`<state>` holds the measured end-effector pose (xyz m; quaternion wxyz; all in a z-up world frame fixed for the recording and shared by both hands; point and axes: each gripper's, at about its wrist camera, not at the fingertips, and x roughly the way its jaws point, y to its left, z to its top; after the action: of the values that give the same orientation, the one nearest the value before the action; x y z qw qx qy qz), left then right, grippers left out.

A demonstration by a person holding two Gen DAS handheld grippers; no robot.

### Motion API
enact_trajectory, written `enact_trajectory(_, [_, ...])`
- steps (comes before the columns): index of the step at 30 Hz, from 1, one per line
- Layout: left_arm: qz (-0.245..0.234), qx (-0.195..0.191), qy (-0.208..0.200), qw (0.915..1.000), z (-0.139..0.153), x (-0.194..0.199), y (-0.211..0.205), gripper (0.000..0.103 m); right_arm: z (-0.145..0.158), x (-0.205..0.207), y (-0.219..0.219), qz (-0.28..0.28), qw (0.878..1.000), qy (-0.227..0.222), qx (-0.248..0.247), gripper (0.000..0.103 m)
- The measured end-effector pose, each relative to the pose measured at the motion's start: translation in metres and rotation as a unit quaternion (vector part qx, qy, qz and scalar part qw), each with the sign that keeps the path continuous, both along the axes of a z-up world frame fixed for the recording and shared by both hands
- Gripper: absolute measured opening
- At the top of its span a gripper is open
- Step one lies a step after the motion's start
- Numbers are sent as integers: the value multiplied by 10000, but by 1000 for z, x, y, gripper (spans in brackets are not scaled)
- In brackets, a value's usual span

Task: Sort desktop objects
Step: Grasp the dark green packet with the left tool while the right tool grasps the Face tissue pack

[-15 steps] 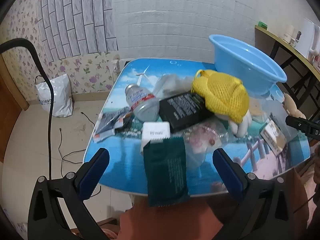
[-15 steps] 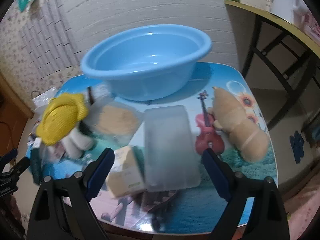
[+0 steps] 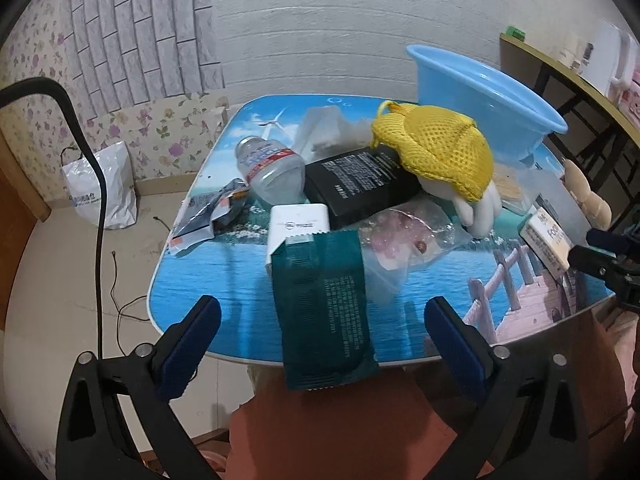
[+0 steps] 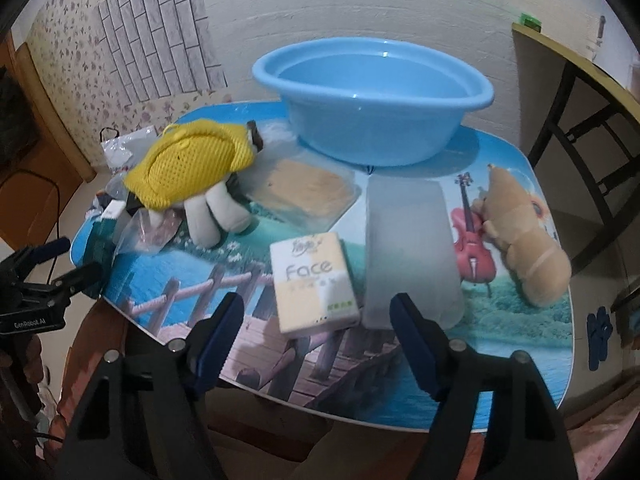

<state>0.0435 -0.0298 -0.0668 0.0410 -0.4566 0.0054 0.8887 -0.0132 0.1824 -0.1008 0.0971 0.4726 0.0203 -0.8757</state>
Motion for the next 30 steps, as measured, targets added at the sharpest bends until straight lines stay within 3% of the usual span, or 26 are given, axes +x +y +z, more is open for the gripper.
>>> enact_trajectory(3, [-80,3,-26,10000,-1,1,2,86,-2,1,-3,45,9999,100,101,69])
enact_trajectory(8, [-183,0,-196,9996,-8,0,3,54,-1,5,-9,233,9997,92,-13,55])
enact_trajectory(10, [-254,12,-266,9993,-13,1,3,49,-1,6,-12,348,9993,101,-31,54])
enact_trajectory(14, [-307,-47,-221,9993,-15,2,3,49,-8,2,-15,415,9991,13,-43,50])
enact_trajectory(30, [-267,-21,-188,9995,-15,4,-2,47,-10,-3,-13,192,9997,44,165,50])
